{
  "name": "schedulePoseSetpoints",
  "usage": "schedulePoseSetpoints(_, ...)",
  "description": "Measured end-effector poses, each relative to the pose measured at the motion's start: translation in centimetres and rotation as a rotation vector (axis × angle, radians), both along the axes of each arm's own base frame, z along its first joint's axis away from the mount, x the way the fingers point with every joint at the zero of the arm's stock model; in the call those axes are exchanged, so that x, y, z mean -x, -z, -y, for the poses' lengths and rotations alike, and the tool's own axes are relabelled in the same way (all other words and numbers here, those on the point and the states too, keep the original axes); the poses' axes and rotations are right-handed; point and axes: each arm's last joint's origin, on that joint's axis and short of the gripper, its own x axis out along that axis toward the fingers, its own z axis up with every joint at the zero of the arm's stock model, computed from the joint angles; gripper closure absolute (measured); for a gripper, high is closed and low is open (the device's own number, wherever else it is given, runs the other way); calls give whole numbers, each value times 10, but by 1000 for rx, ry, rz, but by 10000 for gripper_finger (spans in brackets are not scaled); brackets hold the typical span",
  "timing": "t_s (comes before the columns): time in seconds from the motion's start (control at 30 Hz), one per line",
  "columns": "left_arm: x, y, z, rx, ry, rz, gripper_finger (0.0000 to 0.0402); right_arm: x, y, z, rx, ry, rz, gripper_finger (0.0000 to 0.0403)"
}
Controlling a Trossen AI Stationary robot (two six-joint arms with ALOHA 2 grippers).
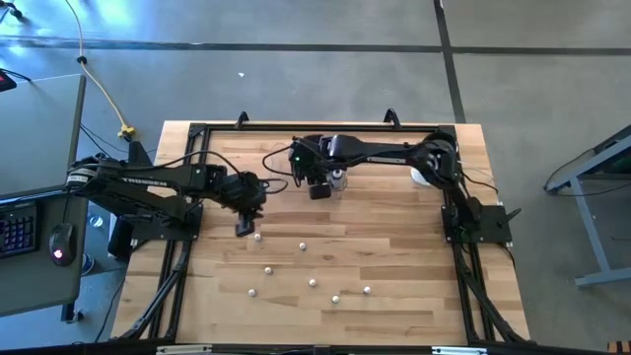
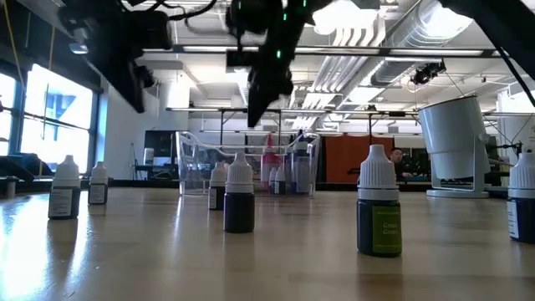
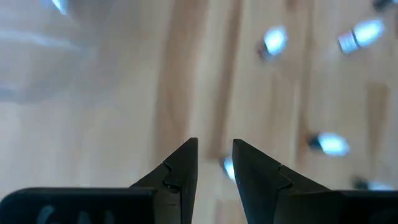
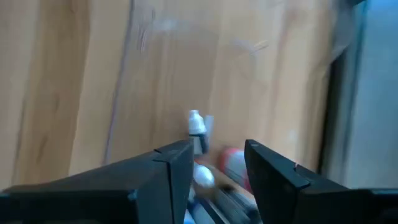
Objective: Pick & Place food coloring
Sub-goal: Put the small black food coloring bottle into the transparent bin
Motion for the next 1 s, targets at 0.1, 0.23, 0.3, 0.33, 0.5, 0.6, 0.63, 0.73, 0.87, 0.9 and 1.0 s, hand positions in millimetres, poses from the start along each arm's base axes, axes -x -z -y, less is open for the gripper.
schedulePoseSetpoints(0.1,6,2,3,110,23,-71,302,6,-33,-11,64,-6,6,265)
schedulePoseSetpoints(0.23,9,4,11,261,28,-117,302,21,-84,-21,160,64,77,265)
schedulePoseSetpoints(0.3,10,11,17,251,48,-138,302,33,-107,-24,175,145,136,265)
schedulePoseSetpoints(0.33,10,16,20,230,58,-148,302,42,-116,-24,165,184,154,265)
schedulePoseSetpoints(0.5,9,35,39,164,61,-113,302,85,-129,-20,17,277,189,265)
schedulePoseSetpoints(0.6,10,48,49,120,58,-61,302,106,-113,-20,-45,278,269,265)
schedulePoseSetpoints(0.63,10,52,51,97,59,-40,302,113,-103,-21,-51,283,296,265)
schedulePoseSetpoints(0.73,14,65,56,30,14,-8,302,132,-66,-28,-68,301,396,265)
schedulePoseSetpoints(0.87,20,76,53,-23,-87,-14,302,157,-36,-44,-75,252,591,265)
schedulePoseSetpoints(0.9,20,78,53,-25,-105,-17,302,162,-31,-48,-71,235,635,265)
schedulePoseSetpoints(1.0,21,79,52,-33,-129,-10,302,177,-20,-56,-56,190,753,265)
